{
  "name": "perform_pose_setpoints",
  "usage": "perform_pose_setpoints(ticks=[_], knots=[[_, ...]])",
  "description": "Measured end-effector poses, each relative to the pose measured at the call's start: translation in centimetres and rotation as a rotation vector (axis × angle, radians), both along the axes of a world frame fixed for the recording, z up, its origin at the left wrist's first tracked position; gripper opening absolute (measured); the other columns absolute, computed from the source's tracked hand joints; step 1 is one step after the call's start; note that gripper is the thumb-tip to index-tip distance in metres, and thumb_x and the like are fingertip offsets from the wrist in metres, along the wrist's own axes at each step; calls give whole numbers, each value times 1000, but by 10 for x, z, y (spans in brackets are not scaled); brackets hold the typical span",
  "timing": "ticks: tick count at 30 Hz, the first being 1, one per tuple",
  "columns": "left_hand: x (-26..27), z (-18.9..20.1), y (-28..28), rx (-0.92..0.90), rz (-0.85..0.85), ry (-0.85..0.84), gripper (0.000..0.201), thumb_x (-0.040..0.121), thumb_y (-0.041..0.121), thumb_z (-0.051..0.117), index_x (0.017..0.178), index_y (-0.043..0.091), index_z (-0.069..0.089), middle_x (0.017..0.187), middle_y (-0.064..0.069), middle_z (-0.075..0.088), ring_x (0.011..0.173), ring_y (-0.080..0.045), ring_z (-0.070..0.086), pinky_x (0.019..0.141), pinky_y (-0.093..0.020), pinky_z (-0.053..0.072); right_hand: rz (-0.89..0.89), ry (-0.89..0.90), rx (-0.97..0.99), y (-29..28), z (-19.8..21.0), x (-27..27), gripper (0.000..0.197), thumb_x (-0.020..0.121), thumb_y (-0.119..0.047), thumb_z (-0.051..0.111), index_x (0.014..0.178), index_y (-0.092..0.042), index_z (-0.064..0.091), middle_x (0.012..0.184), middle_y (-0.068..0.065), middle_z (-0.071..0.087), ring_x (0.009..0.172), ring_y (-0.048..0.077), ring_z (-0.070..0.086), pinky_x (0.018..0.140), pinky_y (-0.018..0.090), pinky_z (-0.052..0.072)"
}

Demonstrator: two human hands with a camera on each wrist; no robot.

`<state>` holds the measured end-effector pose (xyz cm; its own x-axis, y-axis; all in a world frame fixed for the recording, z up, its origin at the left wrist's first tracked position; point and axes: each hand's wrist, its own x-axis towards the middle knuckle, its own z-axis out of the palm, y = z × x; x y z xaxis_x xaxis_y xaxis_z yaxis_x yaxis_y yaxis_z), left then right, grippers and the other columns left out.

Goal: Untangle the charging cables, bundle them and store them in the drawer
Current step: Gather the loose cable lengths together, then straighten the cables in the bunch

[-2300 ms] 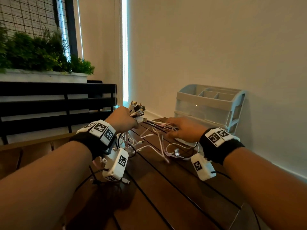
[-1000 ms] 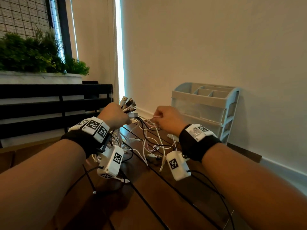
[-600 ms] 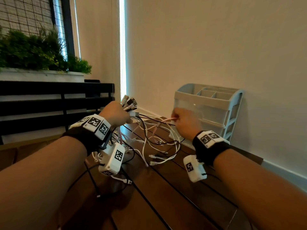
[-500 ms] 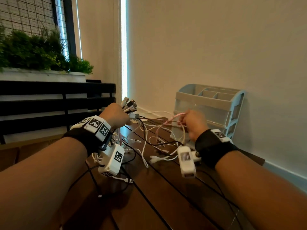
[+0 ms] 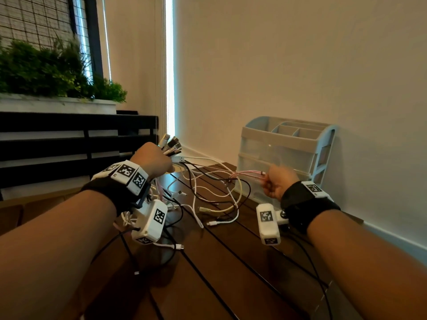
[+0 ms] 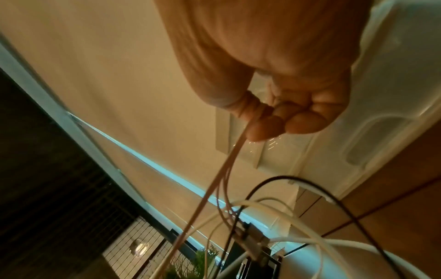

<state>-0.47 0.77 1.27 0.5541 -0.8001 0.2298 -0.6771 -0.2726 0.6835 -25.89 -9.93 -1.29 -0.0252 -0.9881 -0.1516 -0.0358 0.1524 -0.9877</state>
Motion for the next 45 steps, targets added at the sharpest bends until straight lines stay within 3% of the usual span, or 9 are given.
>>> perform_pose_setpoints(ticks=[8,15,20,22,26,29,36,41,45], knots=[[-3,0,-2,34,12,-37,29,74,15,80,95,0,66,83,-11,63,86,-30,64,77,-37,53,188,-351,-4,0,0,-9,42,84,17,16,84,-10,48,68,5,36,60,14,38,64,30,38],[-11,-2,-3,67,-9,-114,28,77,16,76,97,1,64,83,-10,62,84,-28,62,76,-35,52,402,455,-271,13,3,6,13,90,-22,63,83,-10,61,65,1,45,58,13,38,54,26,34],[-13,-5,-1,114,1,-164,28,79,17,73,99,0,65,87,-10,62,92,-29,64,79,-35,52,191,-254,-121,6,11,7,30,98,-30,44,71,-17,50,55,-3,39,53,13,40,59,28,34],[-7,-5,1,112,16,-146,29,78,16,75,100,0,65,93,-13,65,93,-30,65,80,-36,52,62,-273,-41,0,10,-1,31,98,-24,36,70,-17,46,56,-2,39,52,14,38,56,27,34],[-3,5,5,75,25,-139,26,74,16,77,91,0,65,84,-12,64,88,-32,65,73,-35,52,222,287,83,6,-4,-18,22,98,-24,43,102,-12,61,66,8,54,54,21,53,53,31,40],[-10,16,7,64,-3,-214,18,76,16,75,81,3,64,73,-8,61,80,-28,65,64,-30,48,221,1061,-300,12,-4,-16,30,96,-35,48,116,-14,58,110,13,62,97,29,61,83,39,48],[-42,32,6,54,-156,-273,21,75,17,77,72,8,58,71,-7,60,68,-22,61,55,-25,44,648,443,-760,47,24,67,106,56,-33,90,142,-30,28,134,-5,52,118,7,49,98,30,41],[-46,37,9,57,-172,-325,19,76,15,74,72,7,58,71,-7,59,64,-20,58,52,-26,44,654,484,-773,37,14,90,8,82,-8,67,90,-9,70,79,4,67,64,11,59,66,28,49],[-34,33,14,135,-101,-443,16,81,12,67,72,10,54,72,-4,58,71,-22,60,56,-27,44,546,1066,-958,23,11,76,15,91,-24,57,95,-15,69,93,3,67,84,21,59,75,31,46]])
